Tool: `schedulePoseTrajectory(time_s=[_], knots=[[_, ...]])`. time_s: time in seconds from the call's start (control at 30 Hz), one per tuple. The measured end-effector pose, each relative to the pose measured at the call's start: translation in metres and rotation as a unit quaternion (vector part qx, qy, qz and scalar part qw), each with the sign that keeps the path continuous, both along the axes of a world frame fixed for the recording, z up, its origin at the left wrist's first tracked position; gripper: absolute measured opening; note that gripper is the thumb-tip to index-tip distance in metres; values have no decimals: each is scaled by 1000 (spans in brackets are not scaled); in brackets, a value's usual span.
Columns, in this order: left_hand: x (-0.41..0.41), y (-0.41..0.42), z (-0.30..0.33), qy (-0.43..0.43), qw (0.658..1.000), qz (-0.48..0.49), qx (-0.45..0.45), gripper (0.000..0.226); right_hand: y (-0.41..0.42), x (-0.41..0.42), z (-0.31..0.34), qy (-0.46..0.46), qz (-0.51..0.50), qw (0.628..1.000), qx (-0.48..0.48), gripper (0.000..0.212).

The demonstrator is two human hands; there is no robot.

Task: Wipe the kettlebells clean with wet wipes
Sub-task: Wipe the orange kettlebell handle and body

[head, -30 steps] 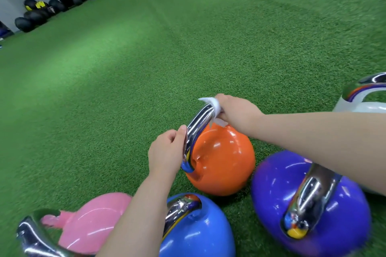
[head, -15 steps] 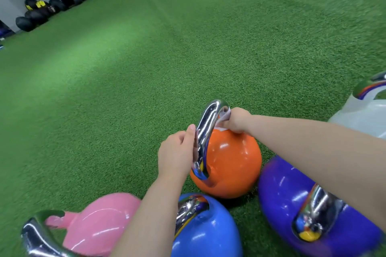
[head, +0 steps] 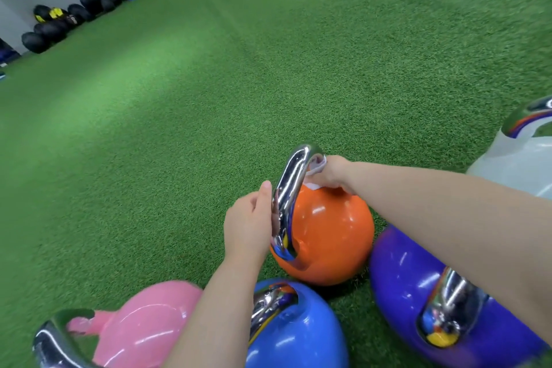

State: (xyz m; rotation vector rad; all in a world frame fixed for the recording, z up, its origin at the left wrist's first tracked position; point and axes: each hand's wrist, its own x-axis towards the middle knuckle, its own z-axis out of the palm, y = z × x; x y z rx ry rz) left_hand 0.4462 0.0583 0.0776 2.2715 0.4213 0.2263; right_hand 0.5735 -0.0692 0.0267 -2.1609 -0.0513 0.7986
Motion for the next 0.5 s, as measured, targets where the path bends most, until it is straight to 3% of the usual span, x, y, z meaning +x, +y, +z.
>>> schedulePoseTrajectory(time_s=[0.03, 0.1, 0.13, 0.2, 0.27, 0.4, 0.5], knots=[[0, 0, -1, 0, 1000, 4, -10, 54, -1, -1, 3, -7, 5, 1000, 17, 17], [1, 0, -1, 3, 1000, 11, -23, 53, -3, 2, 9, -31, 13, 999, 39, 41], [2, 0, -1, 7, 1000, 14, -27, 53, -4, 4, 14, -49, 31, 998, 32, 43], [3, 1, -3, 9, 999, 13, -30, 55, -5, 9, 20, -110, 76, 991, 10, 22], [3, 2, -5, 11, 999, 9, -31, 58, -1, 12, 26, -189, 119, 974, -24, 25], [5, 4, -6, 26, 998, 31, -55, 63, 3, 4, 37, -384, 214, 895, -78, 30], [6, 7, -5, 35, 993, 62, -96, 65, 13, 3, 45, -461, 355, 804, -123, 14]])
